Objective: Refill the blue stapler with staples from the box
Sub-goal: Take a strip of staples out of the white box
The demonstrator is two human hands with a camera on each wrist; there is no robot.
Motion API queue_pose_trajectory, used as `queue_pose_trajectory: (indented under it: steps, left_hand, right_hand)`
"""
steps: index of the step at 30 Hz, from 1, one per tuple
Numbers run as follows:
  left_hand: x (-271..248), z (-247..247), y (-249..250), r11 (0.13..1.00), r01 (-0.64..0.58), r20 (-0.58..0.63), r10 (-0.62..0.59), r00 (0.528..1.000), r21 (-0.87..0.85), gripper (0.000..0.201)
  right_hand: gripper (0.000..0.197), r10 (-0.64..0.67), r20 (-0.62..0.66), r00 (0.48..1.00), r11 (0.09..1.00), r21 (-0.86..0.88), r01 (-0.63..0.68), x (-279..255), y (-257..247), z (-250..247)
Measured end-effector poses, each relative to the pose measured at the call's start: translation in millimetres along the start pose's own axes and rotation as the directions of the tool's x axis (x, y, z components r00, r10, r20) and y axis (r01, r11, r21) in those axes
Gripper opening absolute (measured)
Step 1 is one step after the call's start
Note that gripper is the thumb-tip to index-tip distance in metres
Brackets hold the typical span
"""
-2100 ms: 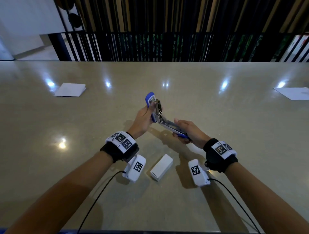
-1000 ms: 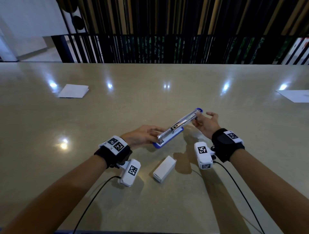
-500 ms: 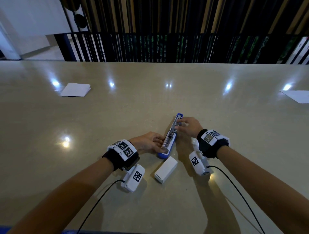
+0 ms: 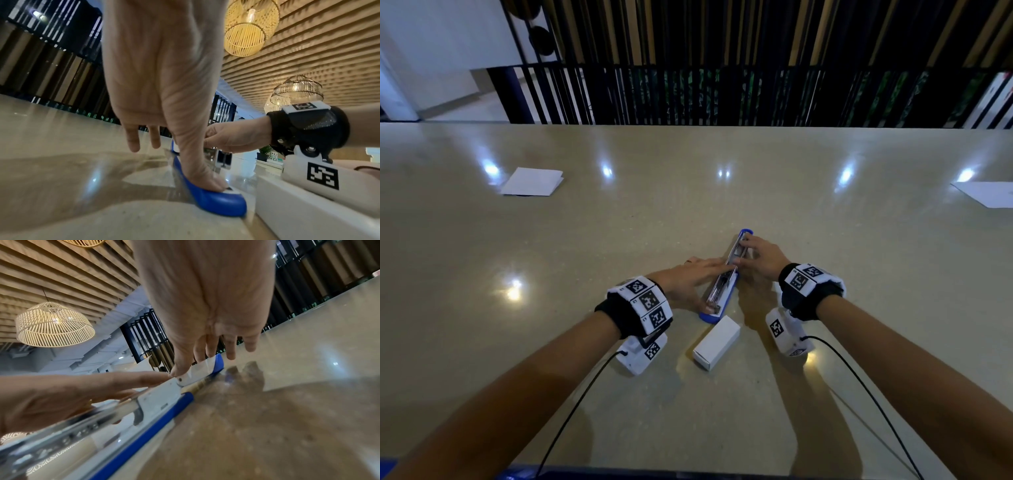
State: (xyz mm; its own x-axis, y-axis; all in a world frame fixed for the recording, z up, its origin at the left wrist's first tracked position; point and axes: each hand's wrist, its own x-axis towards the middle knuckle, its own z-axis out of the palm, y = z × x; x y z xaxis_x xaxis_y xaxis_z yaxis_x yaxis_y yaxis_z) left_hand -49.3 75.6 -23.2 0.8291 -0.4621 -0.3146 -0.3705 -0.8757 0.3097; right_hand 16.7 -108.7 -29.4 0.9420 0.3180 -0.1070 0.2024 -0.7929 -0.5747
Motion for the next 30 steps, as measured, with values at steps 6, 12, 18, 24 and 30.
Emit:
queue_pose_trajectory:
  steps: [6,12,18,24,30]
  left_hand:
    - [-5,-2,5,1.0,0.024,0.008,-0.024,1.0,-0.011,0.097]
    - [-22,-14,23,0.994,0.017,-0.055,-0.023,0.998,-0.111,0.066]
    - [-29,-10,16,0.982,0.056,-0.156,-0.085,0.984,-0.181,0.049]
    - [-23,1,9,0.96,-0.012,-0.235,-0.057,0.97,-0.281,0.046]
    - [-26,-1,13,0.939,-0.044,-0.357,-0.086,0.93,-0.341,0.027]
  right_hand:
    - [0.046,-0.09,-0.093,0.992,0.995,0.027,0.093,-7,-5,3]
    - [0.018,-0.396,-0.068,0.916,0.904,0.146,0.402,-31,-18,-2]
    - [0.025,-0.418,0.314,0.853,0.905,0.221,0.363,-64,-27,-12]
    - [0.047,-0.355,0.472,0.807,0.876,-0.134,0.463,-78,-25,9]
    - [0.041,-0.477,0.332,0.814,0.858,-0.025,0.513,-72,-23,3]
